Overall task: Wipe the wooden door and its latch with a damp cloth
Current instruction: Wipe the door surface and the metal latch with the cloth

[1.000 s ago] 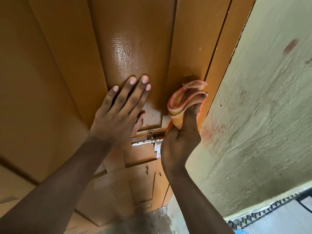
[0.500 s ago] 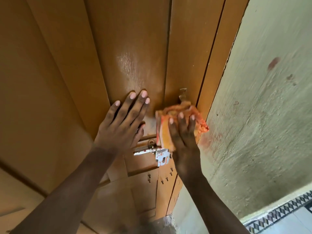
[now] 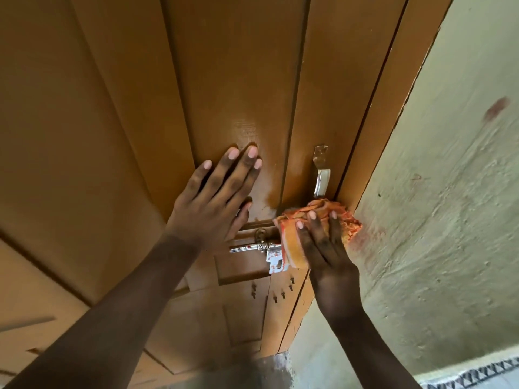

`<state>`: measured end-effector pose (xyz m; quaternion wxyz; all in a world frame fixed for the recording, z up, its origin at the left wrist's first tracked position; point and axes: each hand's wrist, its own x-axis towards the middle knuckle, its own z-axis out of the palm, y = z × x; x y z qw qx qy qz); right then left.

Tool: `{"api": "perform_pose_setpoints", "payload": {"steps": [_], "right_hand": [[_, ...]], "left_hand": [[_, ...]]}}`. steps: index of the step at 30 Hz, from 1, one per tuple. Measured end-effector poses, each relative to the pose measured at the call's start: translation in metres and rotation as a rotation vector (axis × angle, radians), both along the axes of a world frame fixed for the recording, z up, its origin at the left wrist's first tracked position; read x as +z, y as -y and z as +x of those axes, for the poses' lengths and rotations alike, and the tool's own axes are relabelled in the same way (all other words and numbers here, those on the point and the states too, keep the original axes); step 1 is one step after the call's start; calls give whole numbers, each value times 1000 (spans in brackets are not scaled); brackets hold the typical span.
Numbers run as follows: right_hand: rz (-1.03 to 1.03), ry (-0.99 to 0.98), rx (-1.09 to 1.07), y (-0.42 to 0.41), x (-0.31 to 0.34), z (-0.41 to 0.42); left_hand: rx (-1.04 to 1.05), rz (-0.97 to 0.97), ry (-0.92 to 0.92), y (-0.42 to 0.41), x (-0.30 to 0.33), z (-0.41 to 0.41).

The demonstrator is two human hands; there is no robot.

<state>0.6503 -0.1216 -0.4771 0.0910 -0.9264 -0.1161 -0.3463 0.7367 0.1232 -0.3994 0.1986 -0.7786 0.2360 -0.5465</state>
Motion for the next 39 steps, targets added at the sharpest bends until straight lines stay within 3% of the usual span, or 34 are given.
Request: {"api": "perform_pose_setpoints", "payload": {"steps": [5, 9, 12, 15, 18, 29, 37, 39], "right_hand": [[114, -19, -52, -30, -5, -4], [294, 19, 42, -37, -6, -14], [735, 105, 67, -40, 8, -29], [1269, -52, -77, -44, 30, -43], [1486, -89, -195, -37, 41, -45], [1702, -42, -252, -60, 88, 4], [1639, -47, -290, -60, 89, 4], [1541, -37, -234, -65, 88, -4]], "left_hand": [[16, 2, -7, 1, 2, -1], [4, -10, -58, 0, 6, -8], [-15, 10, -97, -3, 9, -12], [-12, 67, -116, -18, 1, -15], [17, 85, -135, -32, -11, -18], [38, 54, -23, -27, -27, -9], [6, 40, 0, -27, -28, -7], [12, 36, -2, -28, -29, -6]]}}
